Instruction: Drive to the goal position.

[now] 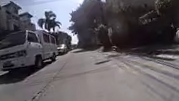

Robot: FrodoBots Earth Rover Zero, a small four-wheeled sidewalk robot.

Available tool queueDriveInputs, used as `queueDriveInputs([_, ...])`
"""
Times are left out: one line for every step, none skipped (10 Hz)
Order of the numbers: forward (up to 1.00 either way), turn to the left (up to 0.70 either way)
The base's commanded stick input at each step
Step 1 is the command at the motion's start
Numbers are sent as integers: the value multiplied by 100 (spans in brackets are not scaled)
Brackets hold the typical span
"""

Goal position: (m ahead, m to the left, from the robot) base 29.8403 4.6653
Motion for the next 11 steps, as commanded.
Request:
queueDriveInputs([100, 2])
queueDriveInputs([100, 2])
queueDriveInputs([100, 2])
queueDriveInputs([100, 2])
queueDriveInputs([100, 2])
queueDriveInputs([100, 2])
queueDriveInputs([100, 2])
queueDriveInputs([100, -19])
queueDriveInputs([100, -31])
queueDriveInputs([100, -38])
queueDriveInputs([100, -38])
